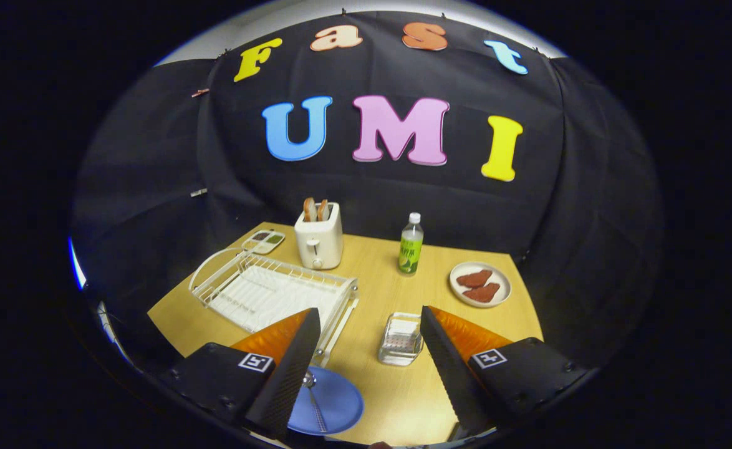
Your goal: Take the plate from the dish rack, then take the spoon from the basket and place it into the plate.
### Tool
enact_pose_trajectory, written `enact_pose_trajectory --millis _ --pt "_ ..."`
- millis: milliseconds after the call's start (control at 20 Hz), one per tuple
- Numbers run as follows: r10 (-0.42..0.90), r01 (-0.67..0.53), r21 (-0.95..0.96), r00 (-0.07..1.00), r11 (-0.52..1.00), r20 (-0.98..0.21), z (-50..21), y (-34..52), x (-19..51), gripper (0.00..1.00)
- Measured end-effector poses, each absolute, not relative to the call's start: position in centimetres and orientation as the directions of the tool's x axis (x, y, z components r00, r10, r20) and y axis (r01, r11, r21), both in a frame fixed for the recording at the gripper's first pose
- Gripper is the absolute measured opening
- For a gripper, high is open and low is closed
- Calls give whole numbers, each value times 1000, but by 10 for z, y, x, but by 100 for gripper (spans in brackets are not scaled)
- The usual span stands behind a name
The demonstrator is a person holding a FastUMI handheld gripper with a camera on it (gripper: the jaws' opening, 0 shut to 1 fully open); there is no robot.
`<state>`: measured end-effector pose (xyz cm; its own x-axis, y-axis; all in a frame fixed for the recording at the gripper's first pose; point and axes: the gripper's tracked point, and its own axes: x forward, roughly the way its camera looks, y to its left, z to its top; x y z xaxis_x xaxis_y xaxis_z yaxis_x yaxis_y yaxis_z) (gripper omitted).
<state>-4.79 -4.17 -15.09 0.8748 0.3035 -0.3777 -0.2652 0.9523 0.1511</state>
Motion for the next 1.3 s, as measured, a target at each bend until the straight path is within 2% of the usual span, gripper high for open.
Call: enact_pose_trajectory --millis 300,600,950,1300 --pt "253 -240 87 944 967 -210 -64 -80 -37 97" --pt "229 -222 81 969 972 -89 -14 -113 -43 98" --pt "256 -247 143 966 958 -48 -2 -145 -52 98" --pt "302 -296 120 952 948 -43 -9 -161 -49 98"
